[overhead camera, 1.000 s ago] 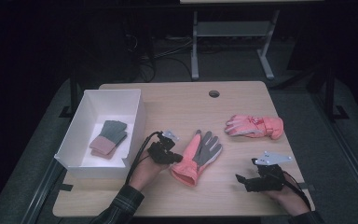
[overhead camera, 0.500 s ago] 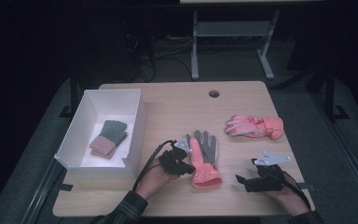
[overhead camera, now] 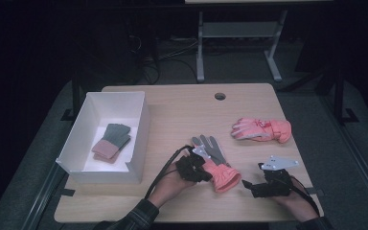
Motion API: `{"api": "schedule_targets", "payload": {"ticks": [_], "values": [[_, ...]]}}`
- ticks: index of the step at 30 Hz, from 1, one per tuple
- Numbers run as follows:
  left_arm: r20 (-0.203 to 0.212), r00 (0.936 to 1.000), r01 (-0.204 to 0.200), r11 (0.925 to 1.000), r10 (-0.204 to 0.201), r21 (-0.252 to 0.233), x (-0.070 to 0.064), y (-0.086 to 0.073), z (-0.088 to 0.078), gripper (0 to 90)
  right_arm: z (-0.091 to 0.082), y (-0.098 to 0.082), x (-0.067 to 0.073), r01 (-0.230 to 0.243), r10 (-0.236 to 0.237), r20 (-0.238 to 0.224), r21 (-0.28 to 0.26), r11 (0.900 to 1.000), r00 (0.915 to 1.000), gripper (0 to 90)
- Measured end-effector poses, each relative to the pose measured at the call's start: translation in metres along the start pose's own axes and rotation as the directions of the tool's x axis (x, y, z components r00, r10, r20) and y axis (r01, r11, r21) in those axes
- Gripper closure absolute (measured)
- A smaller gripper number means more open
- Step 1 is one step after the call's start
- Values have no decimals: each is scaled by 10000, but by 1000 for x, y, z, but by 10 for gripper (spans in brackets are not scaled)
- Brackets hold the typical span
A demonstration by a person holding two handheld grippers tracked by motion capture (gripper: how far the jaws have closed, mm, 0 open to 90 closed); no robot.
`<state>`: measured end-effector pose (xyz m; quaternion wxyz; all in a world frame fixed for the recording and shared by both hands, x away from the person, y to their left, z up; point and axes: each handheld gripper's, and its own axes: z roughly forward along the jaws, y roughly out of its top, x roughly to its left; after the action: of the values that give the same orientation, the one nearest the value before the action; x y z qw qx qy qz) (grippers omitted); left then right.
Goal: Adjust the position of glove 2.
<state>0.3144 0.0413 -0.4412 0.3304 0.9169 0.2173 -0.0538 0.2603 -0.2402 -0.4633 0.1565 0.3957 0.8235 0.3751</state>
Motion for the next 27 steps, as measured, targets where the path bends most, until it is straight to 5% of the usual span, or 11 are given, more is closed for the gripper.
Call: {"api": "schedule_targets", "payload": {"ticks": [8,15,23,27], "values": [[-151,9999,-34,10000,32,-88,2,-6,-9,883,0,0,0,11,-11,-10,54,10000,10000,103],[-513,9986,120,9991,-141,-395,9,-23,-32,669,-2,1,-1,-92,96,-216,156,9998,9997,102],[-1090,9937,225,9995,-249,-227,9,-54,-38,308,-9,12,-6,-140,153,-224,548,9984,9996,89],[-1219,9918,329,9981,-391,-525,5,-65,-39,204,-8,17,-14,-230,242,-229,484,9986,9994,196]]}}
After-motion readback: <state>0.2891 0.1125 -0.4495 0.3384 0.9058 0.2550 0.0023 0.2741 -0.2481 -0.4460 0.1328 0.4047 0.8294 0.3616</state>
